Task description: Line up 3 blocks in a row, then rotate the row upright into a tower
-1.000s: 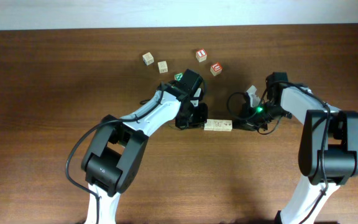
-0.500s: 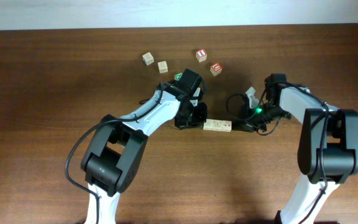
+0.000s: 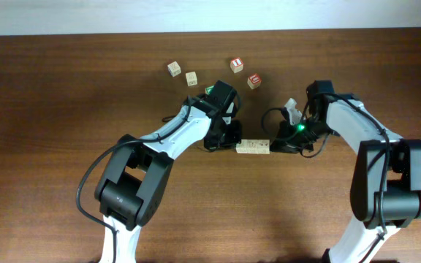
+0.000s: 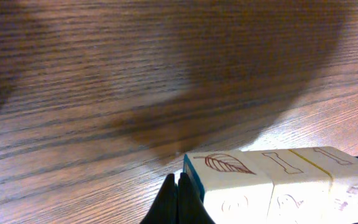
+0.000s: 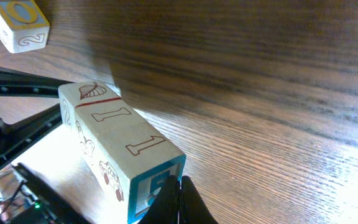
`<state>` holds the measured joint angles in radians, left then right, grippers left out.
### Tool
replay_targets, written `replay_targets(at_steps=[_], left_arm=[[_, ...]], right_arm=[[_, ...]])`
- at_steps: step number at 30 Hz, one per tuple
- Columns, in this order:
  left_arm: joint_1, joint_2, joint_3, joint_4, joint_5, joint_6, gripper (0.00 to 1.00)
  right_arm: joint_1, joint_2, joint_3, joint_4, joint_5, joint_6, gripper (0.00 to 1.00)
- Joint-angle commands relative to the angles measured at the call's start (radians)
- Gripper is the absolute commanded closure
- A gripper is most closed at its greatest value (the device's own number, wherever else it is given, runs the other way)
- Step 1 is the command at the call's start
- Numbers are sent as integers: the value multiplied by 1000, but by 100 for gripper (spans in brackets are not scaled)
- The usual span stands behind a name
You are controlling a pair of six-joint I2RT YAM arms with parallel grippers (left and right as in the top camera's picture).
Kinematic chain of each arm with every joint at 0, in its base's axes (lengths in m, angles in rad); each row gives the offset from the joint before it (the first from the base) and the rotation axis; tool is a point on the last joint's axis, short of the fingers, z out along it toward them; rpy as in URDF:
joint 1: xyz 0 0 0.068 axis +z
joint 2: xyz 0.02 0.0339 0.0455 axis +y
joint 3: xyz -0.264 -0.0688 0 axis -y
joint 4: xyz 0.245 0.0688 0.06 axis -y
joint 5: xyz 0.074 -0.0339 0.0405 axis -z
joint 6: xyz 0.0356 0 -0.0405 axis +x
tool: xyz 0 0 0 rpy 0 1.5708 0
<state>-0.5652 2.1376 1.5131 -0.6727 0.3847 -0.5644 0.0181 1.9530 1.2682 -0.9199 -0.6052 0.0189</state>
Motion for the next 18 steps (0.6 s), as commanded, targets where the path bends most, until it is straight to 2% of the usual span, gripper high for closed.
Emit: replay_targets(at_steps=[1,8,18], left_arm=[[-6,10,10,6,42,20,100],[-6,10,10,5,42,20,100],[-6,10,10,-10,37,43,100]], right_arm=[[72,-28,67,-11,9,0,96],[146,-28,92,-11,98,28,96],[152,-21,92,5,216,76,96]])
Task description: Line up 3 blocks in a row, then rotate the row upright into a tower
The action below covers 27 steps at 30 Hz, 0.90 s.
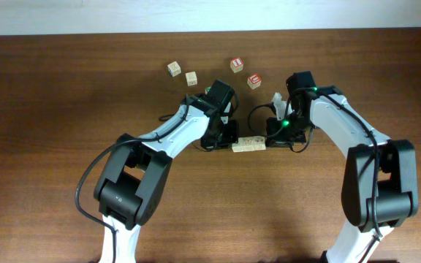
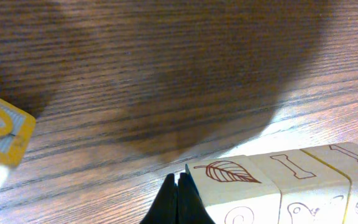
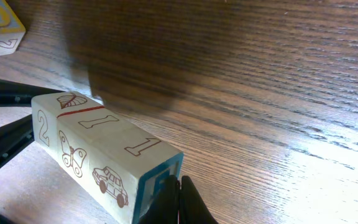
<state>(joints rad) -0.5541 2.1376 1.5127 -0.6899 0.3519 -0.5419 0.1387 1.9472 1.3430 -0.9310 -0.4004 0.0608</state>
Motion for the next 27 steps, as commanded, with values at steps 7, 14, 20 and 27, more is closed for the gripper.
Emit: replay_targets(at_steps=[7,14,20,27], left_arm=[[-18,10,10,-11,18,36,100],[-20,10,10,-34,-36,39,100],[-12,10,10,-75,-100,8,100],[8,9,27,-85,-50,17,100]], right_arm=[[31,81,15,72,14,46,96],[29,106,15,90,58,53,96],[-1,106,15,78,53,53,96],[-79,106,15,67,-161,-48,96]])
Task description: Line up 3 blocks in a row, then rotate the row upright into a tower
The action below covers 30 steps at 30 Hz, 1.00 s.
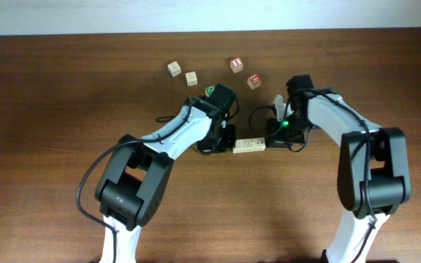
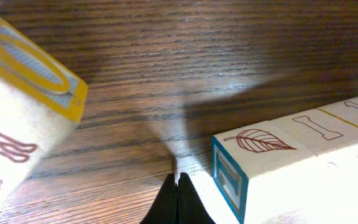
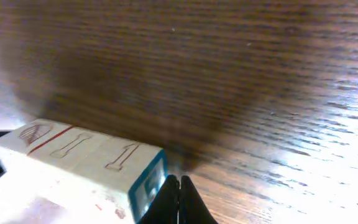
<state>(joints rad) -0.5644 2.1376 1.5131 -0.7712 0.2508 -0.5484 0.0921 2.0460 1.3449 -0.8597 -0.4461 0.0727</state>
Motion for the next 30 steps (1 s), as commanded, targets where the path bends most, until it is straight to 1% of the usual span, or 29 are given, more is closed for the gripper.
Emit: replay_targets(at_steps=[1,3,5,11,24,30], left_arm=[[32,9,28,-8,87,50,100],[53,9,27,-20,116,55,100],[58,9,27,0,191,115,100],[57,9,28,11,240,135,100],[57,9,27,30,253,134,100],[57,9,27,30,250,135,100]], right_arm=[[-58,7,13,-8,-165,-85,96],[-96,7,13,-8,-202,-96,96],[-113,7,13,-16,-210,-119,96],[-111,8,11,-23,-209,-121,96],[-89,8,-16,-28,-239,-117,96],[-70,8,-19,12,-230,-90,96]])
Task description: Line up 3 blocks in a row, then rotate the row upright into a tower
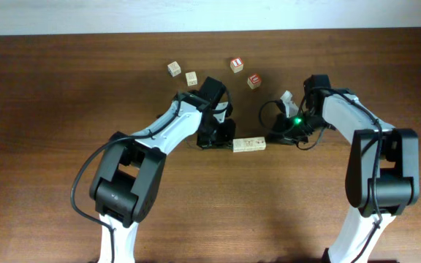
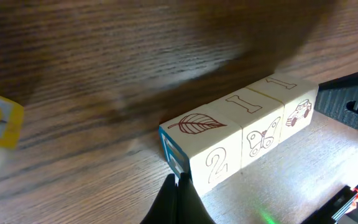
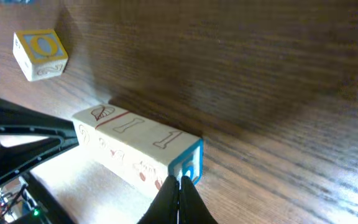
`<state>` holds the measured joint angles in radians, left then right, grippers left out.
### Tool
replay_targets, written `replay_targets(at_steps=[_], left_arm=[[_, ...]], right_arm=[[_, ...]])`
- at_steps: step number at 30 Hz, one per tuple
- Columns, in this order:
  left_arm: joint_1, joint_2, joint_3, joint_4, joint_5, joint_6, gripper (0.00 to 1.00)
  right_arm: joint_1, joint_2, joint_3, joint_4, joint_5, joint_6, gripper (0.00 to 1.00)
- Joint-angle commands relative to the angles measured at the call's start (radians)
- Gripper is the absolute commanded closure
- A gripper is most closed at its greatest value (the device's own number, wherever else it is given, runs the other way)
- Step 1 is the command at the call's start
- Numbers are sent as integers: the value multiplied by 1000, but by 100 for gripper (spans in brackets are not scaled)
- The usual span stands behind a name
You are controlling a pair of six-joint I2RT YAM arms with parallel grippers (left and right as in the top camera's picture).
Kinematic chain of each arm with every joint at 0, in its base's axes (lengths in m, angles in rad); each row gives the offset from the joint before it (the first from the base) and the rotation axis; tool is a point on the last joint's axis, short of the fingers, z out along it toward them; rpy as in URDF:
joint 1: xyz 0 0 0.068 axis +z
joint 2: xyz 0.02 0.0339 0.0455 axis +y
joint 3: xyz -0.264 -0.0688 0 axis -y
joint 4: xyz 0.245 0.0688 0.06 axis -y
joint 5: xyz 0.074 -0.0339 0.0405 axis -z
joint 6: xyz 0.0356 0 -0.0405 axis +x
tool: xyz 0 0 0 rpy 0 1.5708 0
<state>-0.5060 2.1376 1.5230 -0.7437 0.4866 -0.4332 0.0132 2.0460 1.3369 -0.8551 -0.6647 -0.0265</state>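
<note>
Three pale wooden blocks lie end to end as one row (image 1: 249, 145) in the middle of the table. Their tops show a leaf (image 2: 194, 124), a bone (image 2: 244, 102) and a "1" (image 2: 279, 81); their sides show a 2, a butterfly and a car. My left gripper (image 2: 178, 186) is shut on nothing, its tip just short of the row's blue-edged left end. Likewise shut and empty, my right gripper (image 3: 180, 186) points at the blue-edged right end (image 3: 191, 167).
A yellow "O" block (image 3: 40, 55) lies loose behind the row, near the left arm. Several small blocks sit farther back: two pale (image 1: 174, 69) (image 1: 191, 77) and two red-faced (image 1: 237, 64) (image 1: 253, 81). Both arms flank the row closely.
Both grippers have drawn back a little from the ends of the row and sit higher. The row itself lies about where it was. Both stay shut.
At the oldest moment the shut grippers stood at either end of the three-block row. Soon after, the row lay slightly farther left, still pinched between the tips. The tips were still close at the ends a second ago, and now both have backed away.
</note>
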Motion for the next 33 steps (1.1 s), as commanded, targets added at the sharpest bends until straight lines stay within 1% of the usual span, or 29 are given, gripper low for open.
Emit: replay_targets(at_steps=[1,5,12,25,27,30,33], left_arm=[[-2,9,18,3,14,19,100],[-2,9,18,3,14,19,100],[-2,9,18,2,14,19,100],[-2,9,18,2,14,19,100],[-2,9,18,2,14,19,100],[-2,9,18,2,14,19,100],[-2,9,18,2,14,19,100]], right_arm=[[8,8,-11,6,13,9,96],[8,8,-11,16,60,8,96],[14,10,-19,22,56,-22,96],[46,10,-51,48,55,-29,96],[46,10,-51,48,37,-29,96],[46,10,-49,53,-64,-30,96],[46,3,-47,51,-112,-37,96]])
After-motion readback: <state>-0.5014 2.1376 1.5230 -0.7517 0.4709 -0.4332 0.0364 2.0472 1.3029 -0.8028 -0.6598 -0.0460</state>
